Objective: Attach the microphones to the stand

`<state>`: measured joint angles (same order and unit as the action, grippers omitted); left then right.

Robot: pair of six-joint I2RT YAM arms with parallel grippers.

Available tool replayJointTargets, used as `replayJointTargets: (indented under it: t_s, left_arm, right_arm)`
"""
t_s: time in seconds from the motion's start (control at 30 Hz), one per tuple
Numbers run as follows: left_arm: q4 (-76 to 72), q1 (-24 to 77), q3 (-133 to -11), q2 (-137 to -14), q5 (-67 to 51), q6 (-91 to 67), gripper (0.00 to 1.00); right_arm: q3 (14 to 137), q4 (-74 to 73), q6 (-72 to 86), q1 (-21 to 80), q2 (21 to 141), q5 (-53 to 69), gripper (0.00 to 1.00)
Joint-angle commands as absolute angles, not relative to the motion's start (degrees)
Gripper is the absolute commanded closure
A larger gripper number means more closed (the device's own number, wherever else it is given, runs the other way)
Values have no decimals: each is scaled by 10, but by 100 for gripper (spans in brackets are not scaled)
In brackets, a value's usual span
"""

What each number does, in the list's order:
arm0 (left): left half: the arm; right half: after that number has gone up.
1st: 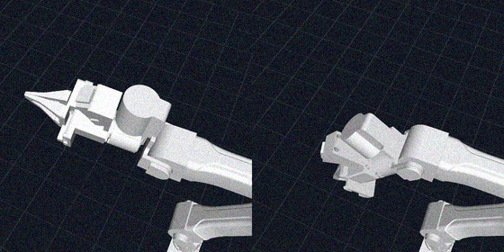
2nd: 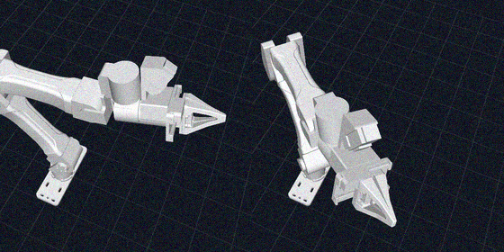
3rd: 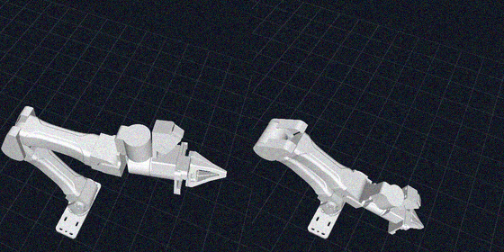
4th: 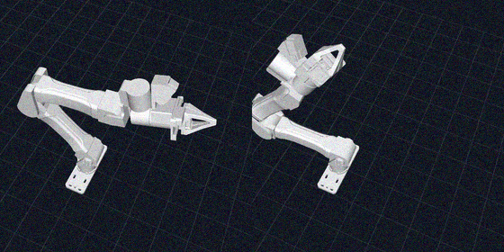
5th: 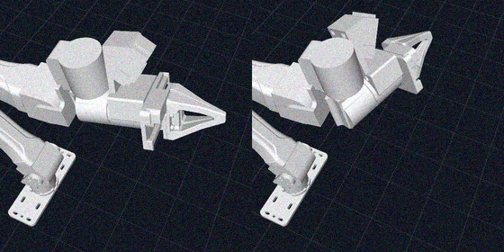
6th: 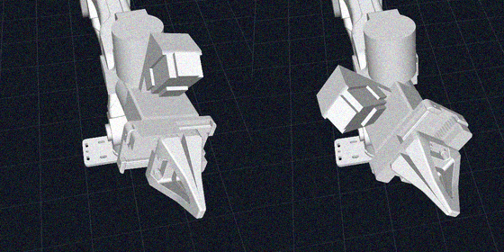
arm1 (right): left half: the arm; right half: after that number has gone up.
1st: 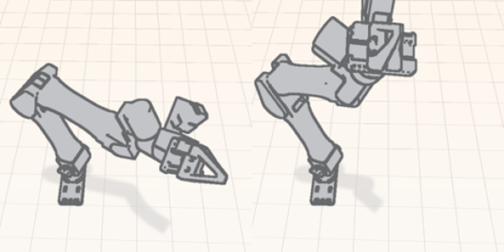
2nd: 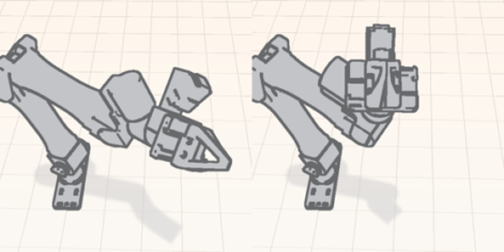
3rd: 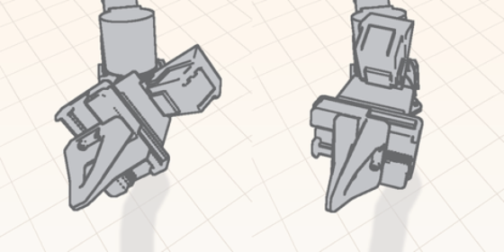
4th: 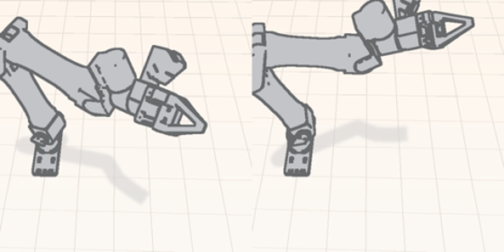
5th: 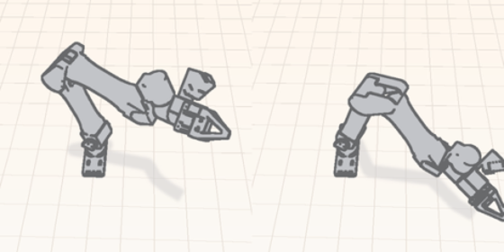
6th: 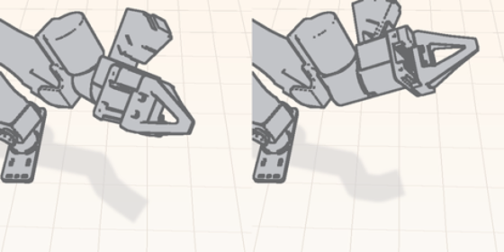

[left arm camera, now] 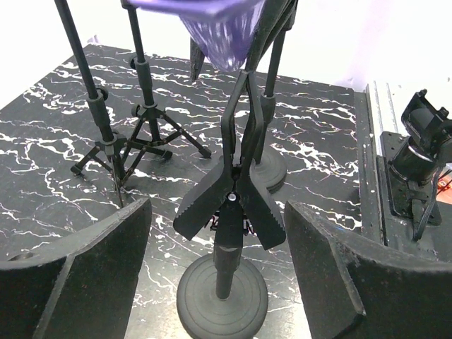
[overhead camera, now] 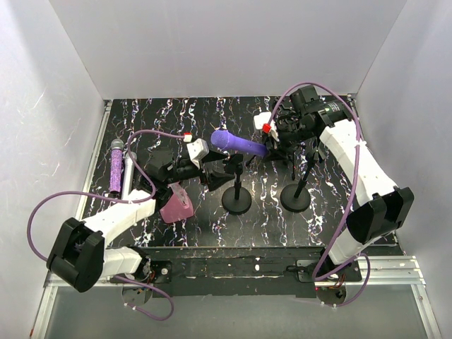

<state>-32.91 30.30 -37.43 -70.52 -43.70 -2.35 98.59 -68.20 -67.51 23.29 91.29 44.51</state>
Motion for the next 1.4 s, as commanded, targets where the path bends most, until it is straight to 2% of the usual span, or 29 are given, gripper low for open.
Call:
replayJointTargets:
  t_s: [0.0, 0.2, 0.27, 0.37, 0.43, 0.6, 0.67, 0.9, 1.17, 1.2, 1.33, 1.37]
  left_arm:
    - [-356, 299, -375, -707, -442, -35, 26]
    - [-368, 299, -376, -718, -445, -43, 27]
    - [-369, 299, -379, -723, -450, -46, 31]
    - [-363, 299, -382, -729, -455, -47, 45]
    - [-358, 299, -383, -728, -454, -47, 62]
    - [-346, 299, -383, -719, -454, -40, 86]
    - [-344, 299, -384, -719, -456, -41, 91]
    - [-349, 298, -387, -721, -459, -50, 94]
    - [-342, 298, -384, -712, -460, -54, 92]
    - [-340, 298, -384, -709, -457, -54, 90]
    - [-334, 298, -380, -693, -434, -55, 66]
    - [-331, 298, -379, -690, -432, -55, 63]
  right_arm:
    - [1014, -693, -685, 235, 911, 432, 99]
    - [1020, -704, -699, 237, 917, 430, 99]
    - [1020, -707, -701, 241, 918, 425, 99]
    - [1022, -708, -703, 242, 919, 419, 99]
    - [1019, -710, -708, 243, 918, 415, 99]
    - [1005, -708, -718, 244, 911, 402, 99]
    - [1002, -707, -722, 245, 911, 395, 99]
    - [956, -693, -753, 271, 901, 332, 99]
    - [947, -683, -737, 287, 906, 313, 99]
    - [951, -684, -730, 287, 906, 314, 99]
    - [968, -684, -705, 287, 905, 327, 99]
    - [969, -685, -702, 287, 904, 330, 99]
